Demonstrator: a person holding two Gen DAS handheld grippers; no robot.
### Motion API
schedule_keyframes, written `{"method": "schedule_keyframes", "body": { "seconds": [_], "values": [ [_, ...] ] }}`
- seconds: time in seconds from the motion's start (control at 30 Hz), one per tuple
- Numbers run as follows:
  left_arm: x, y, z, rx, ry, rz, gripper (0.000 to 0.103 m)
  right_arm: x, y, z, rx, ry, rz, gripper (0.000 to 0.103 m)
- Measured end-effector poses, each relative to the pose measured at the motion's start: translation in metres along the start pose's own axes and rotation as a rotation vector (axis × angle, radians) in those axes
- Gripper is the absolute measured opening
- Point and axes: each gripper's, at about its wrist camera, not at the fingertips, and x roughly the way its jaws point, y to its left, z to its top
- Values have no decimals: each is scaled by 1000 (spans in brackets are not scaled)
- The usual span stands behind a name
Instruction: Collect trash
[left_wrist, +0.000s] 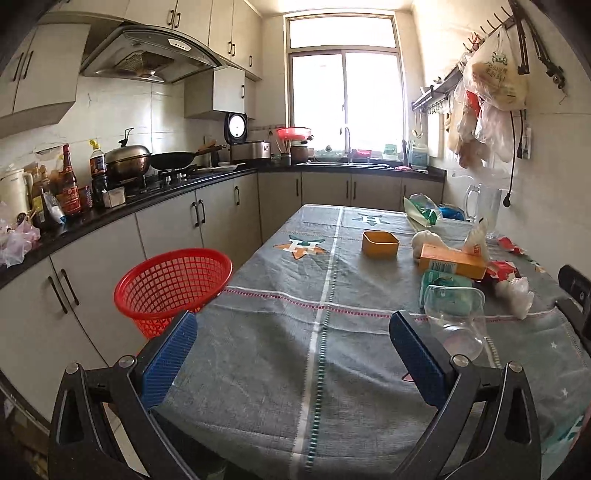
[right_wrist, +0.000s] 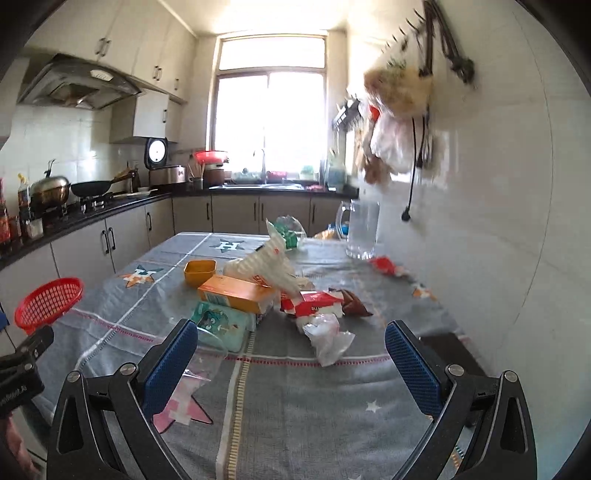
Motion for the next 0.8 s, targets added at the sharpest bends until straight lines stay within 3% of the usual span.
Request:
{"method": "schedule_keyframes", "body": {
  "seconds": [0.17, 0.53, 0.8],
  "values": [
    [4, 2, -4, -6, 13, -1, 103, 4, 8, -5, -7, 42, 88, 103],
    [7, 6, -4, -16, 17, 14, 103, 1, 32, -13, -107, 57, 86, 103],
    [4, 8, -5, -18, -7, 20, 103, -12, 36, -11, -140, -15, 62, 103]
  ]
}}
